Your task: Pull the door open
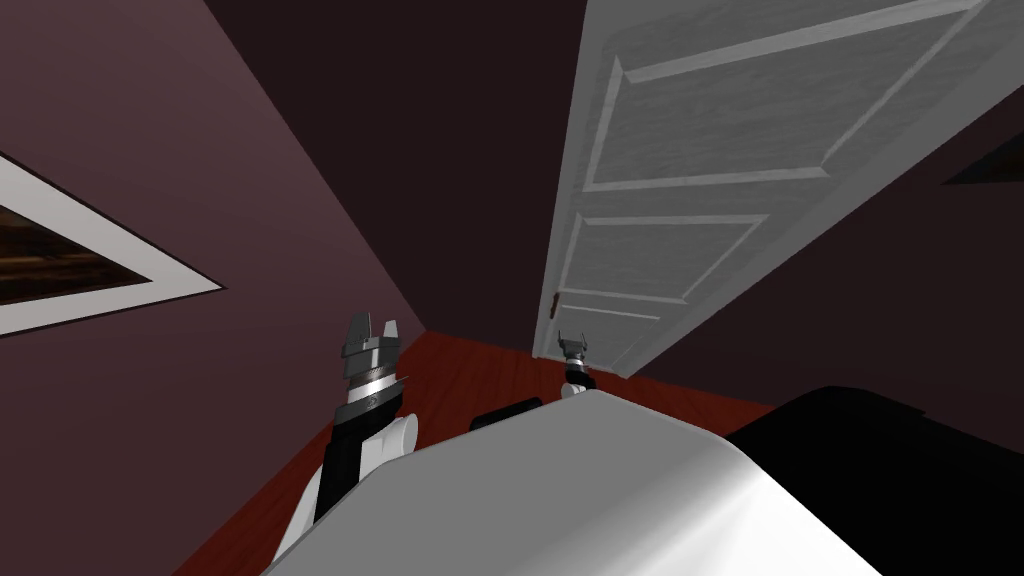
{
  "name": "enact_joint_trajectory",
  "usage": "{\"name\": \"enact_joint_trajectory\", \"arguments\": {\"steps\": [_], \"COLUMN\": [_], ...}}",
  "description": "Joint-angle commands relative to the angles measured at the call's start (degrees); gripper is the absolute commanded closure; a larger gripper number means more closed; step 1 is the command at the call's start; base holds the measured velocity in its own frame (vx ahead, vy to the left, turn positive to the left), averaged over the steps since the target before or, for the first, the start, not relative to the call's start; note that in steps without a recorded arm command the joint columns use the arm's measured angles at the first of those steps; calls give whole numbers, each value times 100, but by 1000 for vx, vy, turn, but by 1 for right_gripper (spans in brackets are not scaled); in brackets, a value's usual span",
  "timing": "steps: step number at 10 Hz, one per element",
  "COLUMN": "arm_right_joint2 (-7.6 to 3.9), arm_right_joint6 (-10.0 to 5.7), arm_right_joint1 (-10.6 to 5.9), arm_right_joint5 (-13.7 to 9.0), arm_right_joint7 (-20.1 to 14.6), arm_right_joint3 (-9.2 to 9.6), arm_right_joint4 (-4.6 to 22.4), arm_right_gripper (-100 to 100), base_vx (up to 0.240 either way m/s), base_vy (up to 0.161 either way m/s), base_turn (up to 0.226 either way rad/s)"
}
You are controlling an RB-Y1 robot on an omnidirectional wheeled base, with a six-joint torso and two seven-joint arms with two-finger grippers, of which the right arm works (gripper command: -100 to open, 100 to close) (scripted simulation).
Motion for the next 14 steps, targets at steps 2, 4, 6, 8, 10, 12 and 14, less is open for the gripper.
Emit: {"name": "enact_joint_trajectory", "arguments": {"steps": [2,4,6,8,10,12,14], "arm_right_joint2": [-29,-51,-70,-93,-107,-253,-376], "arm_right_joint6": [-78,-140,-194,-262,-307,-325,-334], "arm_right_joint1": [-59,-116,-167,-229,-271,-238,-221], "arm_right_joint5": [-227,-392,-536,-717,-837,-803,-809], "arm_right_joint7": [-252,-438,-601,-805,-940,-1118,-1280], "arm_right_joint3": [60,106,146,196,229,223,219], "arm_right_joint4": [307,557,777,1052,1234,1298,1378], "arm_right_gripper": [-100,-100,-100,-100,-100,-100,-100], "base_vx": [133,113,100,141,101,93,177], "base_vy": [-49,-54,-41,-74,-47,-14,9], "base_turn": [160,121,95,163,83,17,14]}}
